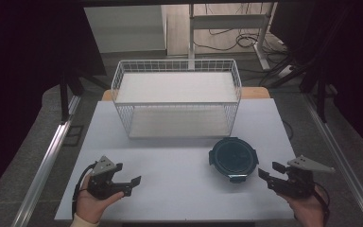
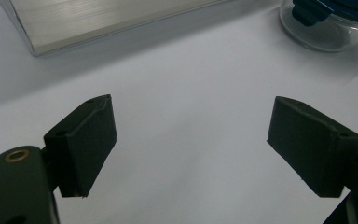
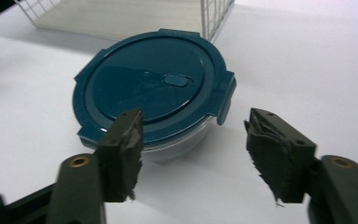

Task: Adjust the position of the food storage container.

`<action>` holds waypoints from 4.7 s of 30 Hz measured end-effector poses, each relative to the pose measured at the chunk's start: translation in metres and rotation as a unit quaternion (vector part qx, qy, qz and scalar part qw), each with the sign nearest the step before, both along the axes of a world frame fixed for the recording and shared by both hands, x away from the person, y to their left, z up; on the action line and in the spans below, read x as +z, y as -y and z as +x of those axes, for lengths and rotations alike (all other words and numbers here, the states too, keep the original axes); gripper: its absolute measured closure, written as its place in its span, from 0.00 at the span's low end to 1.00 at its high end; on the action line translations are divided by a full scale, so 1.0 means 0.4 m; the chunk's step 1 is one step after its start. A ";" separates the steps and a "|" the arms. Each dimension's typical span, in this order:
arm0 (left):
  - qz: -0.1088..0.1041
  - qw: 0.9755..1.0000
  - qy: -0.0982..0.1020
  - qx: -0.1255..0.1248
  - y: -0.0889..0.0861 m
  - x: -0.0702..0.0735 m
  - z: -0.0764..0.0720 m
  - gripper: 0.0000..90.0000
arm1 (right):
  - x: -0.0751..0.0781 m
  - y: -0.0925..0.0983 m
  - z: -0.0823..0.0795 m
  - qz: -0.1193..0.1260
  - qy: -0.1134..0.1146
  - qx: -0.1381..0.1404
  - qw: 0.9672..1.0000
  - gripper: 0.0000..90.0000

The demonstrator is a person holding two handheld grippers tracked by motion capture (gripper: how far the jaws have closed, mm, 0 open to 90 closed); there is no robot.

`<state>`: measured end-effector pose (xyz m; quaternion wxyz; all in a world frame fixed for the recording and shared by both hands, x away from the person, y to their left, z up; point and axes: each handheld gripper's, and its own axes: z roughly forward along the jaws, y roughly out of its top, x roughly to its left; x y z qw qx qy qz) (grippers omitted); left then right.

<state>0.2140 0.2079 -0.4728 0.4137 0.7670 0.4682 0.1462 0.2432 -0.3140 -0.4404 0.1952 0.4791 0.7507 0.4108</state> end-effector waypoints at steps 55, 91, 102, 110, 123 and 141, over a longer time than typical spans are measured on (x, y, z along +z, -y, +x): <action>0.018 1.000 -0.012 0.004 0.009 -0.008 0.002 0.16 | -0.020 -0.074 0.228 -0.108 -0.056 -0.013 0.992 1.00; 0.021 1.000 -0.018 0.004 0.018 -0.017 0.008 0.16 | -0.054 -0.097 0.246 -0.129 -0.088 -0.008 0.988 1.00; 0.022 1.000 -0.018 0.003 0.017 -0.017 0.009 0.16 | -0.054 -0.156 0.226 -0.130 -0.096 0.023 0.987 1.00; 0.023 1.000 -0.019 0.002 0.019 -0.016 0.010 0.16 | -0.056 -0.211 0.204 -0.129 -0.101 0.055 0.985 1.00; 0.022 1.000 -0.018 0.001 0.020 -0.014 0.011 0.16 | -0.061 -0.267 0.185 -0.122 -0.099 0.084 0.984 1.00; 0.022 1.000 -0.018 0.000 0.019 -0.015 0.013 0.16 | -0.072 -0.361 0.177 -0.123 -0.080 0.123 0.981 1.00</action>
